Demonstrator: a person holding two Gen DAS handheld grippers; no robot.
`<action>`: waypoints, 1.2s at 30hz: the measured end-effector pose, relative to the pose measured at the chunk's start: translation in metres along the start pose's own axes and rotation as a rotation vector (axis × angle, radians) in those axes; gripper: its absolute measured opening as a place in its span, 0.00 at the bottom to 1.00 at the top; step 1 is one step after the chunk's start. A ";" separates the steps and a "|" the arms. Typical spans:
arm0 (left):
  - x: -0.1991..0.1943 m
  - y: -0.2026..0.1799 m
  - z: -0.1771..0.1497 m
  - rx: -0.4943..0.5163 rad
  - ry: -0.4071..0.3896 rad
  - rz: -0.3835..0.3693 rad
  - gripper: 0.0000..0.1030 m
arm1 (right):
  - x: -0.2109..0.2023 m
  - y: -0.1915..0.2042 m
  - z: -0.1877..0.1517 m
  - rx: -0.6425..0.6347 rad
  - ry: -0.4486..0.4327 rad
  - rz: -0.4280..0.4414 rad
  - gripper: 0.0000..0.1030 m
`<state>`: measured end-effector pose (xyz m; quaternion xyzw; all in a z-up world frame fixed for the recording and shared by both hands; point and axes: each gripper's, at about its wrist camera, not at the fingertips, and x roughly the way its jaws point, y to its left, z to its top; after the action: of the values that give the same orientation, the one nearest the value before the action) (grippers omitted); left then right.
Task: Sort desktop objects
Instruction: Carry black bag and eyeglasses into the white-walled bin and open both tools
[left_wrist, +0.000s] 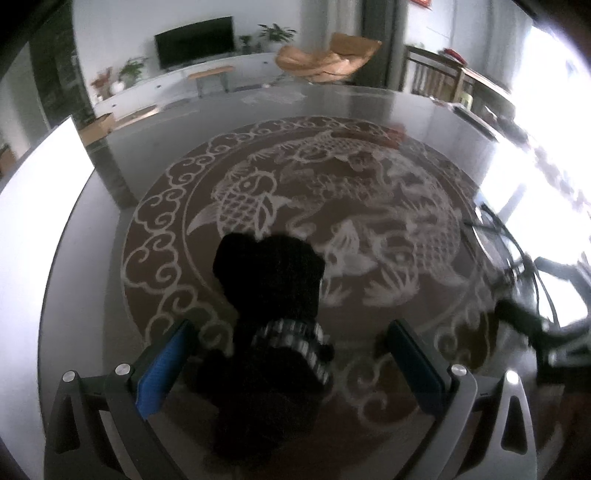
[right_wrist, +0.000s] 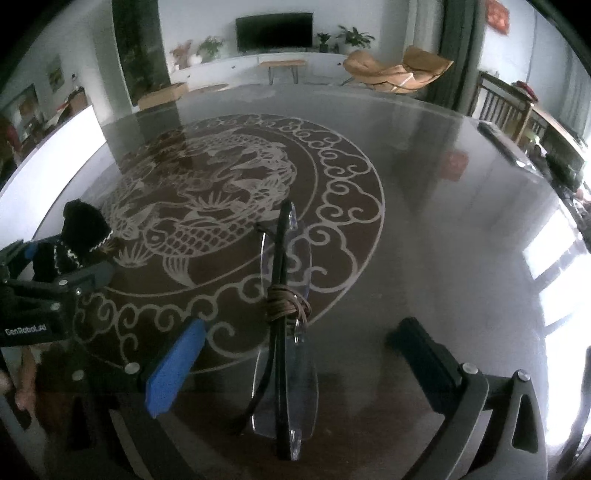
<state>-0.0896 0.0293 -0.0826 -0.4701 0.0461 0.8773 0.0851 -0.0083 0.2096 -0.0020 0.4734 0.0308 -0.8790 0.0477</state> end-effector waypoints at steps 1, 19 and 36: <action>-0.002 0.001 -0.003 0.017 0.001 -0.010 1.00 | 0.000 -0.001 0.000 -0.013 0.011 0.012 1.00; -0.080 0.041 0.003 -0.075 -0.044 -0.183 0.27 | -0.044 0.015 0.050 -0.123 0.152 0.062 0.11; -0.211 0.323 -0.094 -0.465 -0.077 0.153 0.28 | -0.130 0.363 0.135 -0.384 -0.063 0.683 0.11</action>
<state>0.0397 -0.3253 0.0407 -0.4384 -0.1251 0.8855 -0.0903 -0.0078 -0.1575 0.1771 0.4115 0.0341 -0.8050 0.4260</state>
